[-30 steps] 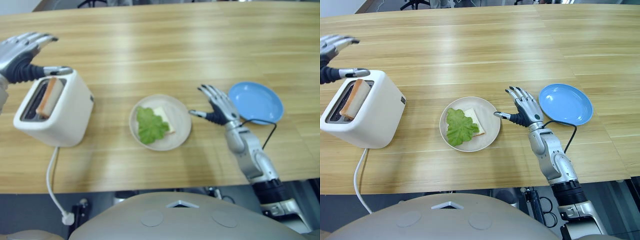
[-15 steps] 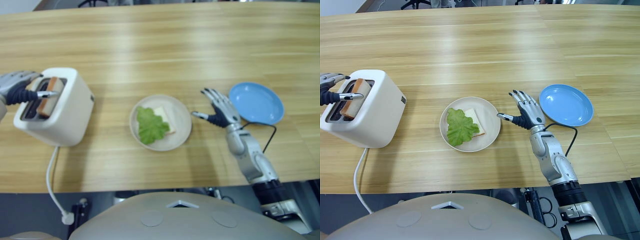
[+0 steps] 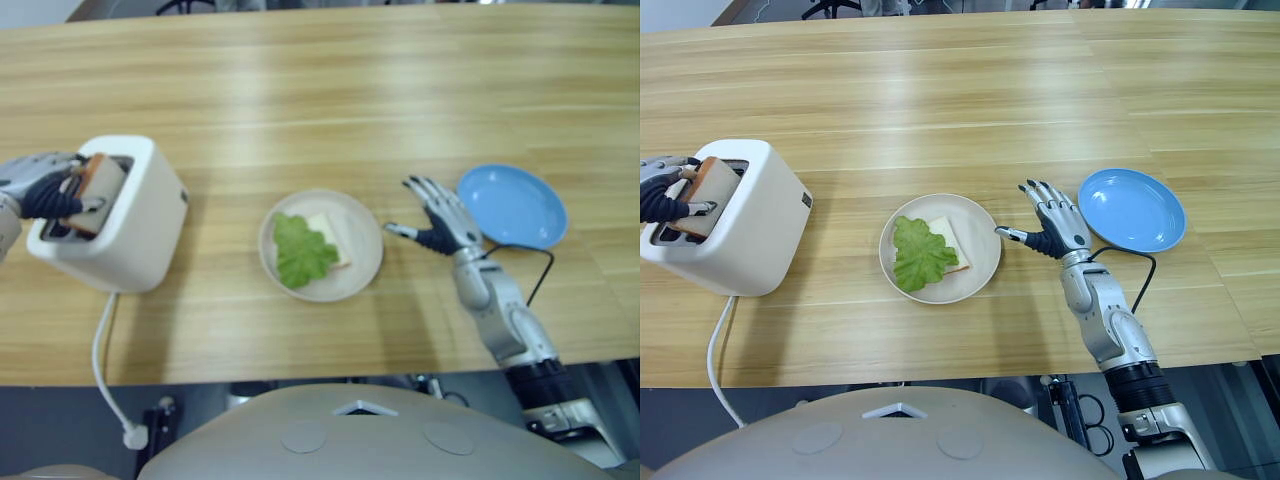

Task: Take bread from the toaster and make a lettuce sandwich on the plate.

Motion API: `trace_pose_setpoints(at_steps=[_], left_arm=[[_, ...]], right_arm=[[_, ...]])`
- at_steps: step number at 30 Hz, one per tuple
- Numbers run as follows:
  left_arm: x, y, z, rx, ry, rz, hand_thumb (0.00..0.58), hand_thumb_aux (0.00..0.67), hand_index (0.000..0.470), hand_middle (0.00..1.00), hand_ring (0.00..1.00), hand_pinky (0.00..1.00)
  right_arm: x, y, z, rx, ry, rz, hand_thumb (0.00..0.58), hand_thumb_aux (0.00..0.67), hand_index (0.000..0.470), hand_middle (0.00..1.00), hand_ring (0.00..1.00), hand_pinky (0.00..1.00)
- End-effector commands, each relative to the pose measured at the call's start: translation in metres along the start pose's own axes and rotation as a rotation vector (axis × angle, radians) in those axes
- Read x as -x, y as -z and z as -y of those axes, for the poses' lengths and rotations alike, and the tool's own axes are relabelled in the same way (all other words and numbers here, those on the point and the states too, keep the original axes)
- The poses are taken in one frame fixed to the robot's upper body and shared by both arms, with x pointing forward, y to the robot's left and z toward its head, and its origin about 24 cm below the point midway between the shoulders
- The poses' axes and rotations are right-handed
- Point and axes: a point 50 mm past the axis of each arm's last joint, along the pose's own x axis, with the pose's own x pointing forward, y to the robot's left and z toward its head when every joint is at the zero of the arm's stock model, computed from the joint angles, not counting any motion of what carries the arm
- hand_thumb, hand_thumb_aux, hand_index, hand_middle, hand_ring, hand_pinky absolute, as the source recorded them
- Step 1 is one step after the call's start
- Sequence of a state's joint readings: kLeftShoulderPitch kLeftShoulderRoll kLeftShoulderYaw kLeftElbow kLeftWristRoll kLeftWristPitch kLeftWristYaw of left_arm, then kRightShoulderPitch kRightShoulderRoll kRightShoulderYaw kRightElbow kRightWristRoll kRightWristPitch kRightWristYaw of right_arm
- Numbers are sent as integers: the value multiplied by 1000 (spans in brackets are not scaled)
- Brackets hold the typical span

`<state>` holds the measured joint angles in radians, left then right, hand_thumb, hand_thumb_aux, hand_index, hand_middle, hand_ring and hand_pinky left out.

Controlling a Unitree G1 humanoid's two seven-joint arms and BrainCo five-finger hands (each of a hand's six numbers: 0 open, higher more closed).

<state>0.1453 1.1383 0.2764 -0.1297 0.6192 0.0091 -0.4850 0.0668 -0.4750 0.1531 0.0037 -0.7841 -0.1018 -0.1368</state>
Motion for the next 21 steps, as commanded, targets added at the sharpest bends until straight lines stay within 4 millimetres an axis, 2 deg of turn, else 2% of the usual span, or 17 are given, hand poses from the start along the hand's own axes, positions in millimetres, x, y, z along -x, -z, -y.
trace_pose_setpoints(at_steps=[1,7,12,16,18,21], left_arm=[[4,-3,-21,18,-145,24,580,670,460,1000,1000,1000],[17,-20,-57,34,-404,125,580,670,460,1000,1000,1000],[29,-22,-81,50,-605,157,580,670,460,1000,1000,1000],[54,-20,-113,112,-898,196,580,670,460,1000,1000,1000],[62,-20,-122,143,-989,218,580,670,460,1000,1000,1000],[58,-31,-123,254,-1001,325,580,670,460,1000,1000,1000]], right_arm=[[1,2,-4,-3,-19,-9,0,0,0,0,0,0],[0,3,-6,-2,-27,-10,0,0,0,0,0,0],[0,3,-8,-4,-33,-14,0,0,0,0,0,0],[0,3,-9,-7,-36,-18,0,0,0,0,0,0],[0,4,-10,-9,-35,-20,0,0,0,0,0,0],[0,4,-10,-13,-33,-25,0,0,0,0,0,0]])
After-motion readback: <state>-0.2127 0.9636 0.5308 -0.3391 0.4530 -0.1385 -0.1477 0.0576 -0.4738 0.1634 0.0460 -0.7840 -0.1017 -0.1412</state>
